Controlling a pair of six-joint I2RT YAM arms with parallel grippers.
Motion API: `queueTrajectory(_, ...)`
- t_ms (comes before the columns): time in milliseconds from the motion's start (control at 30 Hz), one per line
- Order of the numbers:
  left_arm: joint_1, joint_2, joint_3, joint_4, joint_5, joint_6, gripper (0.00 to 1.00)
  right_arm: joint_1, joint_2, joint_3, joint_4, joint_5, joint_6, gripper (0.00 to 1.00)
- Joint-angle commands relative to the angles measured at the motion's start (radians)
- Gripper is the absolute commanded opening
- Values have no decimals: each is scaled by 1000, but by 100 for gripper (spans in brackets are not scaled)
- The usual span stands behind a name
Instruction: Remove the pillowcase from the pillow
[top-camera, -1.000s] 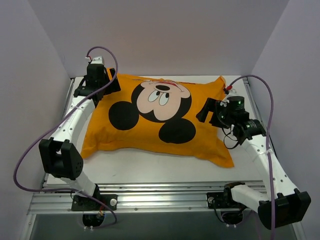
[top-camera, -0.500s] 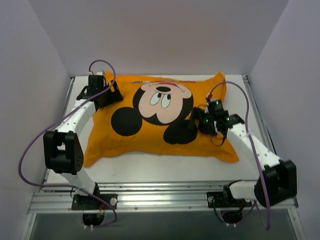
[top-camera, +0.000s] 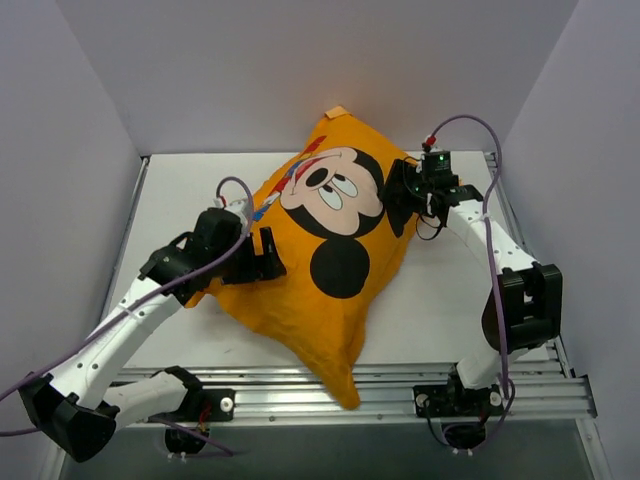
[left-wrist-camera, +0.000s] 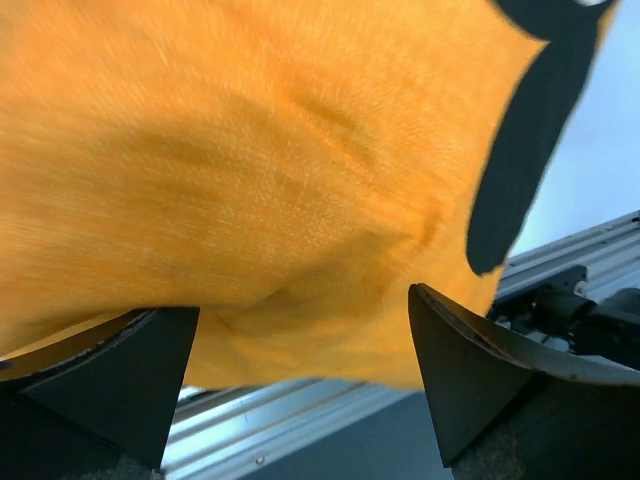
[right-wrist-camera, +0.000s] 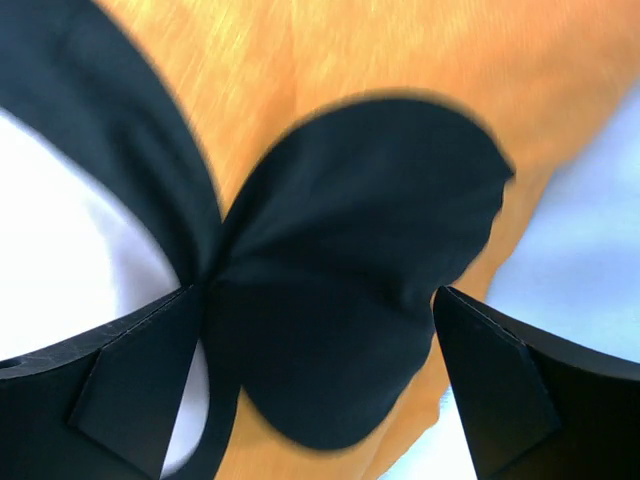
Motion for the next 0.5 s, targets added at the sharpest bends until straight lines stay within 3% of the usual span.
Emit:
queueTrajectory(0,4,-34,176,-79,-23,10,94,-7,-112,-47,23,-96,13,96)
queueTrajectory(267,55,140,329,82,-130,225,94,-38,-356,-287,56,-183,34,100)
queueTrajectory(400,234,294,344,173,29,188,94,-49,-431,-409,136,-203,101,100)
queueTrajectory(467,257,380,356,188,92,177,94,-51,-441,-482,237,-235,152,100)
